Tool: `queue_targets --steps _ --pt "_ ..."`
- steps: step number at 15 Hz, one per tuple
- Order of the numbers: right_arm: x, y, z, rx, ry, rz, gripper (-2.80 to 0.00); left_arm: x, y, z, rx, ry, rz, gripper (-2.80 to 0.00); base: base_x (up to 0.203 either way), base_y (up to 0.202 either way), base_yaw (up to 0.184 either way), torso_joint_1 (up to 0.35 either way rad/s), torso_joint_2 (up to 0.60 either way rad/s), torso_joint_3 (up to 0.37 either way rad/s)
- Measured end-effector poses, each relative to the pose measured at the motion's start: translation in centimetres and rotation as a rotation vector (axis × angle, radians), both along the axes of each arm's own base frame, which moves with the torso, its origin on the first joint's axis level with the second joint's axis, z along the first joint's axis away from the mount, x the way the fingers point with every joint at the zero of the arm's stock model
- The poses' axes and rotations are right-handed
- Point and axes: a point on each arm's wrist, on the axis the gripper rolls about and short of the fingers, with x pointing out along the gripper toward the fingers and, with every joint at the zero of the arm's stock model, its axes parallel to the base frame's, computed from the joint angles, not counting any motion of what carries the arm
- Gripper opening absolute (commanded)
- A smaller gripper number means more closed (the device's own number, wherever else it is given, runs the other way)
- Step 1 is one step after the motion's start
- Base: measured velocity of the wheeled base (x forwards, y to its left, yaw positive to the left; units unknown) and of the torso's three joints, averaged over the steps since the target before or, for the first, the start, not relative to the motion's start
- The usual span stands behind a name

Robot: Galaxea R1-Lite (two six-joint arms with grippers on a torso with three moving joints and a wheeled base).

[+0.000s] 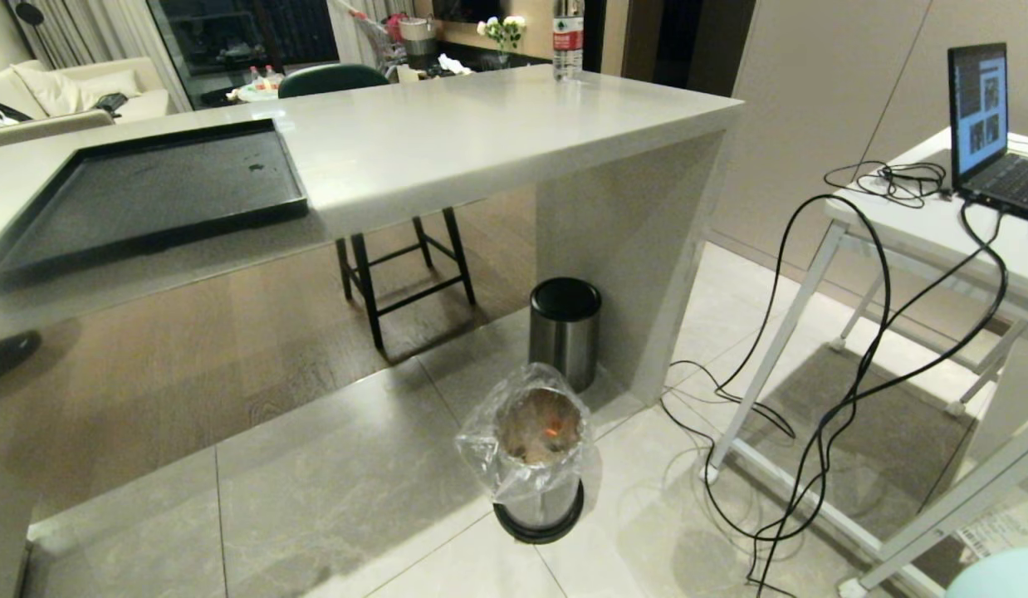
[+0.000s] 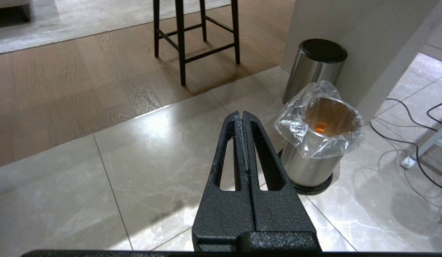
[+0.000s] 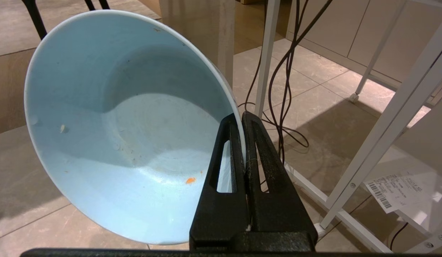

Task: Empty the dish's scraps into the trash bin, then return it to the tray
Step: Put the bowl back to the table

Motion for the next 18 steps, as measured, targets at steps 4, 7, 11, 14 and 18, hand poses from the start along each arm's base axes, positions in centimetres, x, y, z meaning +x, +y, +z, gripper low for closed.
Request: queue_targets --steps 4,7,11,14,18 --pt "0.0 0.0 0.0 0.012 0.0 0.0 -2.8 0.0 0.0 0.0 0.0 0.0 0.001 -2.8 0.0 0.0 0.0 0.0 0.0 0.0" --pt "0.0 -0.02 0.0 0.027 0.0 -0.007 -2.8 0.0 0.0 0.0 0.0 0.0 0.0 -2.8 0.0 0.0 0.0 0.0 0.0 0.0" --pt "0.0 -0.02 0.02 0.046 -0.002 -0.008 -2.8 0.0 0.0 0.01 0.0 0.0 0.0 -2.8 -0.003 -0.007 0.089 0.001 0.0 0.004" --pt "0.0 -0.02 0.0 0.046 0.0 -0.008 -2.8 0.0 0.0 0.01 0.0 0.0 0.0 -2.8 -0.001 -0.007 0.174 0.001 0.0 0.001" --pt "0.0 -0.02 0.02 0.047 -0.002 -0.008 -2.8 0.0 0.0 0.0 0.0 0.0 0.0 -2.8 0.0 -0.009 0.173 -0.001 0.0 0.002"
